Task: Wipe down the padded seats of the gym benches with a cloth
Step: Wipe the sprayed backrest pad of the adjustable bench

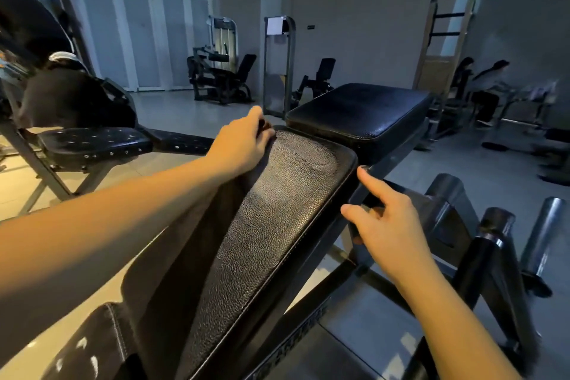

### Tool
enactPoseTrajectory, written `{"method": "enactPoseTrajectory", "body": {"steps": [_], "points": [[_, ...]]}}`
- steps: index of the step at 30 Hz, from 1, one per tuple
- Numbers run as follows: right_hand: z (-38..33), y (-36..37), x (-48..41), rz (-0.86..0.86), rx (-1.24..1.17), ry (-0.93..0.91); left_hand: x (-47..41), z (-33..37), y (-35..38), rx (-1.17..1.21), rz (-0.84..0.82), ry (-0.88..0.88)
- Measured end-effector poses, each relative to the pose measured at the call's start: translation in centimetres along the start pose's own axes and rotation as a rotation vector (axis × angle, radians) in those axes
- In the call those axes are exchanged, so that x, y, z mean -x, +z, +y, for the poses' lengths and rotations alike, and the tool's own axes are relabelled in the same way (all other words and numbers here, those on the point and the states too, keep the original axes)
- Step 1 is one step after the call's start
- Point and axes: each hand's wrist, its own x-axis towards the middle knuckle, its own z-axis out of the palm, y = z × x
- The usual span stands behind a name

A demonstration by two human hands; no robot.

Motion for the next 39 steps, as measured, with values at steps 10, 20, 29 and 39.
{"method": "enactPoseTrajectory", "body": {"steps": [10,20,29,39], "points": [[-0.2,-0.5,-0.4,-0.009,-0.007,0.036,5.1,5.2,0.5,0.142,-0.047,0.401],[0.0,0.0,-0.5,0.061,0.008,-0.014,4.2,8.7,1.4,0.23,-0.013,0.423],[0.4,0.1,-0.5,0.037,0.028,-0.021,-1.3,1.9,0.9,0.023,0.061,-0.022],[0.5,0.3,-0.4,0.048,0.017,-0.006,4.3,0.4,0.4,0.093,0.021,0.083]]}}
